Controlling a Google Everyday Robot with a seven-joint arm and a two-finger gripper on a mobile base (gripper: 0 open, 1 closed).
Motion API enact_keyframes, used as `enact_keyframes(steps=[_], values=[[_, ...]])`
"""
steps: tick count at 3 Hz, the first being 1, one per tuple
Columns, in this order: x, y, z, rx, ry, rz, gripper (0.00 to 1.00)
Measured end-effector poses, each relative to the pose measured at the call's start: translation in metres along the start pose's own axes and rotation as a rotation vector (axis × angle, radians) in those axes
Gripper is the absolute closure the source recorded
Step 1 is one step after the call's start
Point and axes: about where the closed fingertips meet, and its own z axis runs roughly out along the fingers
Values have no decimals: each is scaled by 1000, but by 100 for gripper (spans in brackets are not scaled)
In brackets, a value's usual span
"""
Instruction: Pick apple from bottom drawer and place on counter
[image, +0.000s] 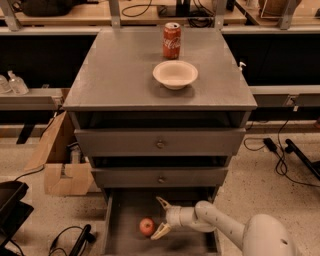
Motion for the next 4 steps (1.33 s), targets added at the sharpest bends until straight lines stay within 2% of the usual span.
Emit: enact_keyframes(steps=[2,3,4], values=[[21,26,55,-52,7,-53,0],[26,35,73,-84,30,-71,18],[31,41,87,-104,60,-78,42]])
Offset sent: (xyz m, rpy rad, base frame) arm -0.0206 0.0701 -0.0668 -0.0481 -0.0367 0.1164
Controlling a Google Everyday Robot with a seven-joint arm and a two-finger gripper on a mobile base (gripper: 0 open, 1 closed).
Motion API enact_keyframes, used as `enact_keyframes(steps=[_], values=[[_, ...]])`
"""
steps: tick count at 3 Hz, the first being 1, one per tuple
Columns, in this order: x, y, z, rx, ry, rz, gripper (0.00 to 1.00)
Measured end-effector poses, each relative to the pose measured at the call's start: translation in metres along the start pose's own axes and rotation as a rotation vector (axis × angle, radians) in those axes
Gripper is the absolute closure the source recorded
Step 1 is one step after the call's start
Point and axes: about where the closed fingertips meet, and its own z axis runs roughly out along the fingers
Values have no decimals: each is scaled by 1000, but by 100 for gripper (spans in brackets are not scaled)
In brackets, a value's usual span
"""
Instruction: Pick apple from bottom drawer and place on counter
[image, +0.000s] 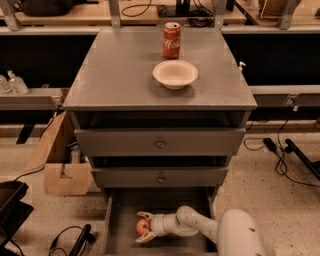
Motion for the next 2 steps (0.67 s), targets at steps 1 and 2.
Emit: enact_keyframes(steps=[1,2], values=[[-6,2,-2,2,4,8,65],[-33,3,-34,26,-21,8,88]])
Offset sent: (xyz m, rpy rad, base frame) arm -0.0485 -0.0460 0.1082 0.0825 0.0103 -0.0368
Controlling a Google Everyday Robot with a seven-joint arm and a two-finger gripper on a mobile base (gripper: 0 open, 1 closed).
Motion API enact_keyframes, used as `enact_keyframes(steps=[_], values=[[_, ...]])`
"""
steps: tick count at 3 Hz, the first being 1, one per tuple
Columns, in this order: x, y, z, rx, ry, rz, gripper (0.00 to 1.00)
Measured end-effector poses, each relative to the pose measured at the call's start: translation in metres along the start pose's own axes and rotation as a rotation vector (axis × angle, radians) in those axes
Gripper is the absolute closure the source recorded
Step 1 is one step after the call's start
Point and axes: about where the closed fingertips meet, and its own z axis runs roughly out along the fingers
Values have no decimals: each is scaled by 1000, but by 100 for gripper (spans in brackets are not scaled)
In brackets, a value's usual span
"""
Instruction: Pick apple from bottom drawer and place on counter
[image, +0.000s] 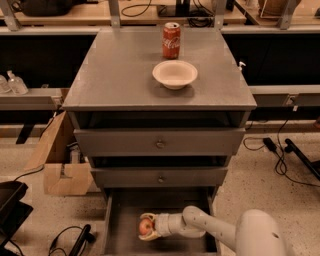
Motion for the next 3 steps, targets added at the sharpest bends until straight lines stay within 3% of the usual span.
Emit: enact_keyframes(steps=[1,2,3], values=[[-46,10,-65,18,-47,-22,100],[-101,33,-146,9,-89,-28,100],[-188,61,-246,13,-143,-29,100]])
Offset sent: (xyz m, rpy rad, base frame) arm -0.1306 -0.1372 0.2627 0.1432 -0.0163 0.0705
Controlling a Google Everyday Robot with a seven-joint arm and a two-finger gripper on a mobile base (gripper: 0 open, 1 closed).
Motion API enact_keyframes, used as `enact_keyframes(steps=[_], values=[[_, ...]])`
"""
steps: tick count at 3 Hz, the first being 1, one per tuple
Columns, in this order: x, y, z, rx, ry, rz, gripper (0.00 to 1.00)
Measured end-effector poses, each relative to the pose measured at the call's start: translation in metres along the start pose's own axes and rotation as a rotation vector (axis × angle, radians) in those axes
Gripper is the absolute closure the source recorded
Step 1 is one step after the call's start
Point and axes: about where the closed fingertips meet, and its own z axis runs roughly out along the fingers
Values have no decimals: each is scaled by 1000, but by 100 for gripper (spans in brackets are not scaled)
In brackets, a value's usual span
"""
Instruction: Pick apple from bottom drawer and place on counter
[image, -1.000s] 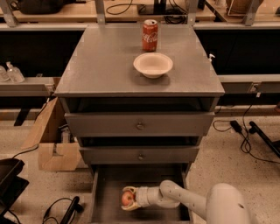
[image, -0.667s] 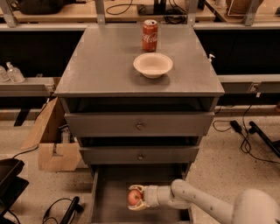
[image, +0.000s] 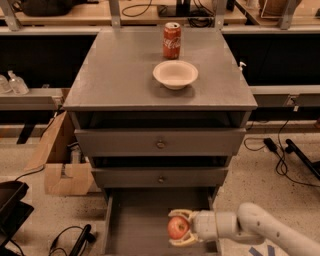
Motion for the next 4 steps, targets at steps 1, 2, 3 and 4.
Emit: enact_keyframes(steps=[1,2,3,4], values=[[-60,-3,-46,11,-32,-13,100],[-131,-37,-65,19,-87,-38,100],[-200,-84,-63,38,-125,-39,100],[-221,-89,-71,43,-131,-23,100]])
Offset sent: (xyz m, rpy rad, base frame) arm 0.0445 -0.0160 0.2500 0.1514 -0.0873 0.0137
